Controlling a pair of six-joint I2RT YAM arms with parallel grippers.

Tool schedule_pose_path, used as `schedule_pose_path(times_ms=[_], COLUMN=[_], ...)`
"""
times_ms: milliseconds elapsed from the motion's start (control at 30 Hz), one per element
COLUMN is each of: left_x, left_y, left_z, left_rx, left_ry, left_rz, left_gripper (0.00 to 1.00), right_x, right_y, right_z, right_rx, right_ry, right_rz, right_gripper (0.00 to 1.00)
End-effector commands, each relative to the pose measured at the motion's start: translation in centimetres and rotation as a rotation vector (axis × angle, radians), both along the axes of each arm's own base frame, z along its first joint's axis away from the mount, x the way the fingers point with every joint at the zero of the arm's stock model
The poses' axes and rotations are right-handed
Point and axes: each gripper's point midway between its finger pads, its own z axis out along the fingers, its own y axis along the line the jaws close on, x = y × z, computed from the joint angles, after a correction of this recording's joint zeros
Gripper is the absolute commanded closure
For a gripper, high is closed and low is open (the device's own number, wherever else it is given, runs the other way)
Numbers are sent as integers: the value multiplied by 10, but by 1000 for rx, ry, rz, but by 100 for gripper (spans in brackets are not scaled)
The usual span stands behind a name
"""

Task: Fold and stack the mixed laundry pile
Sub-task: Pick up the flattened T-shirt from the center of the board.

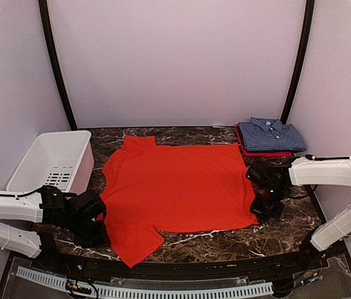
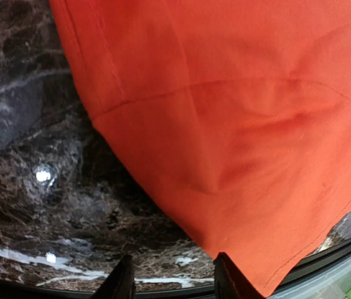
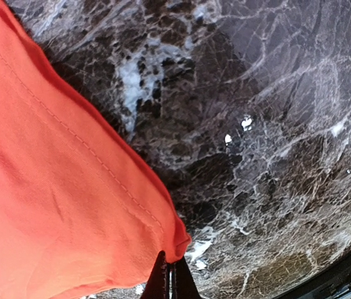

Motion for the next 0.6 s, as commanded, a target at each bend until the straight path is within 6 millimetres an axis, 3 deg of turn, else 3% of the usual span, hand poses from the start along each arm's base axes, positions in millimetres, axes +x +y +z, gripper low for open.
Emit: schedule_pose_path(times_ms=[0, 367, 567], left_x=[-1, 15, 19], left_y=[-2, -9, -12], left_z=[1, -8, -12], left_rx=[19, 16, 12], left_ry=[-1, -60, -70], left_rz=[35, 91, 104], left_gripper=[58, 60, 72], right_x=[3, 7, 7], right_y=[0, 3, 2], right_z=[1, 3, 4], right_rx=[-1, 20, 18], right_ry=[-28, -54, -60], right_rz=[22, 35, 35], right_gripper=[100, 100, 100])
